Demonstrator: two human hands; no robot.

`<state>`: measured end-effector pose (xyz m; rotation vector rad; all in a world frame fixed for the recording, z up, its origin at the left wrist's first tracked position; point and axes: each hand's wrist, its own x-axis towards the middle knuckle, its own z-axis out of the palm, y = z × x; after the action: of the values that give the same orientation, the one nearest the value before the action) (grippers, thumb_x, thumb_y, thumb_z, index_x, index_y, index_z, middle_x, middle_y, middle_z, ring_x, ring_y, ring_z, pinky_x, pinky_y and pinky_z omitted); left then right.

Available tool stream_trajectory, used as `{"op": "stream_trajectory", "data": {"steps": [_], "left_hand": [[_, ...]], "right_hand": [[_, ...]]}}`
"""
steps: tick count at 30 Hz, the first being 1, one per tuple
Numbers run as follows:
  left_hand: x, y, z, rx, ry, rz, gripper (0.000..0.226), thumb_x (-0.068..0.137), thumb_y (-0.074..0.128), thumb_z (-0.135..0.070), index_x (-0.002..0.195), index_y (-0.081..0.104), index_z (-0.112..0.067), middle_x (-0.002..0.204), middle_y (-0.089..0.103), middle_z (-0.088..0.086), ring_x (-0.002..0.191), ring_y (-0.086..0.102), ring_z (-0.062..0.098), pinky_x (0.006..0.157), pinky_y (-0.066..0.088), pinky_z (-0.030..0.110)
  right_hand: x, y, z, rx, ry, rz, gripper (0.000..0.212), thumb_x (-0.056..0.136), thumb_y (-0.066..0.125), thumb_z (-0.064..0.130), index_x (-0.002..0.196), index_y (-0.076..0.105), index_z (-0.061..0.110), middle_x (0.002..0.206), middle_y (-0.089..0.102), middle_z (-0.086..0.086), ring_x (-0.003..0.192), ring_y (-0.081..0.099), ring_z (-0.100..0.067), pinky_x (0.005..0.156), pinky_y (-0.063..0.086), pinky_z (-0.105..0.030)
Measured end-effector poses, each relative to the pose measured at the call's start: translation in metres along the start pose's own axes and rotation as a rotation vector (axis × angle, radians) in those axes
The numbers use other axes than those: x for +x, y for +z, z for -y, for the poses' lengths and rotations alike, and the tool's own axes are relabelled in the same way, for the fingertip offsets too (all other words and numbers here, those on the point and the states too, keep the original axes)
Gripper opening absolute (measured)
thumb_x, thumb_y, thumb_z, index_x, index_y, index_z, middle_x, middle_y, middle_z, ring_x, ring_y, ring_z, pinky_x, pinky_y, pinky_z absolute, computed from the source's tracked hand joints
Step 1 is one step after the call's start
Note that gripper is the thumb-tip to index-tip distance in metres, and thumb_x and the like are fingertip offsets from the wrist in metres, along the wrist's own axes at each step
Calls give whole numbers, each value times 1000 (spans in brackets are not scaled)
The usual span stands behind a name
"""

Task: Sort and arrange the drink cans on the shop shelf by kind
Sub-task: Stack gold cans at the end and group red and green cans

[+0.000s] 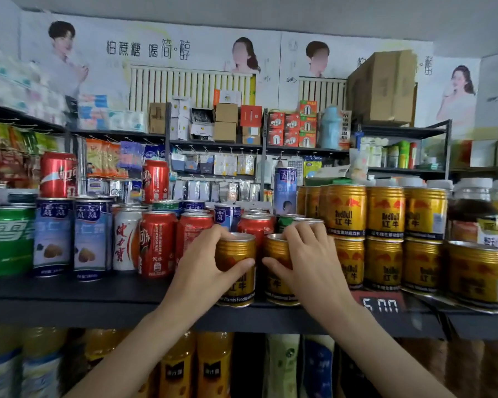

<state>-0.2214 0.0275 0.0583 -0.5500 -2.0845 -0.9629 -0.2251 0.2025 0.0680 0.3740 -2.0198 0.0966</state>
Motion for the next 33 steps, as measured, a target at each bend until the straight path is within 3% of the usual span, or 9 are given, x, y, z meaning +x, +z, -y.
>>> {"op": "stream_trajectory", "data": {"steps": [5, 9, 11, 14, 17, 19, 22, 28, 33], "left_hand": [[1, -4, 9, 118, 25, 0, 39, 76, 62, -51, 101, 45, -27, 106, 52, -12, 98, 50, 5, 81, 44, 20], [-1, -9, 11, 195, 34, -7, 37, 78, 60, -51, 101, 43, -28, 105, 47, -14, 102, 42, 4, 83, 40, 20], [-2, -10, 10, 213, 25, -2, 38, 78, 59, -52, 102, 42, -28, 106, 43, -17, 107, 35, 3, 87, 38, 24], [-1, -12, 10, 196, 3, 30, 38, 79, 59, -52, 103, 39, -30, 105, 40, -19, 109, 31, 2, 84, 32, 20], [1, -17, 11, 177, 4, 93, 42, 77, 64, -50, 106, 39, -31, 107, 41, -22, 110, 31, 2, 88, 35, 22], [2, -24, 12, 162, 7, 139, 46, 76, 67, -46, 111, 41, -32, 104, 39, -28, 110, 33, 1, 92, 37, 24], [3, -31, 14, 149, 18, 169, 52, 76, 68, -43, 119, 42, -33, 105, 33, -35, 112, 34, 0, 94, 38, 24], [3, -35, 15, 131, 23, 182, 52, 75, 70, -41, 120, 45, -33, 119, 45, -19, 113, 41, 2, 96, 44, 32], [2, -34, 15, 172, 40, 178, 50, 77, 68, -43, 120, 43, -35, 109, 39, -27, 112, 40, 0, 98, 42, 30]], "right_hand": [[10, 10, 10, -105, 2, 37, 50, 58, 83, 42, 86, 60, 8, 84, 62, -9, 80, 62, -28, 65, 51, -37], [24, 8, 14, -113, -18, 220, 58, 84, 54, 56, 122, 44, 13, 123, 50, -7, 118, 44, -26, 97, 36, -36], [41, 7, 12, 0, 73, 297, 58, 84, 49, 60, 121, 45, 16, 124, 50, -5, 119, 42, -24, 100, 33, -36], [75, 8, 12, 149, 129, 368, 51, 83, 53, 59, 114, 50, 19, 116, 59, -2, 110, 51, -22, 98, 37, -40], [101, 13, 19, 234, 100, 617, 59, 78, 62, 57, 118, 51, 16, 124, 55, -2, 112, 51, -21, 97, 41, -41], [110, 15, 24, 256, 89, 671, 63, 74, 66, 57, 117, 53, 14, 127, 52, -3, 113, 50, -21, 93, 44, -38], [112, 16, 26, 332, 141, 660, 58, 73, 71, 50, 110, 57, 10, 126, 53, -6, 112, 50, -22, 85, 41, -32], [114, 15, 21, 543, 253, 632, 51, 70, 79, 34, 106, 54, 9, 116, 50, -5, 95, 42, -15, 75, 36, -28], [145, -11, 13, 682, 305, 462, 52, 70, 79, 30, 107, 48, 10, 97, 50, -2, 91, 52, -19, 69, 49, -26]]}}
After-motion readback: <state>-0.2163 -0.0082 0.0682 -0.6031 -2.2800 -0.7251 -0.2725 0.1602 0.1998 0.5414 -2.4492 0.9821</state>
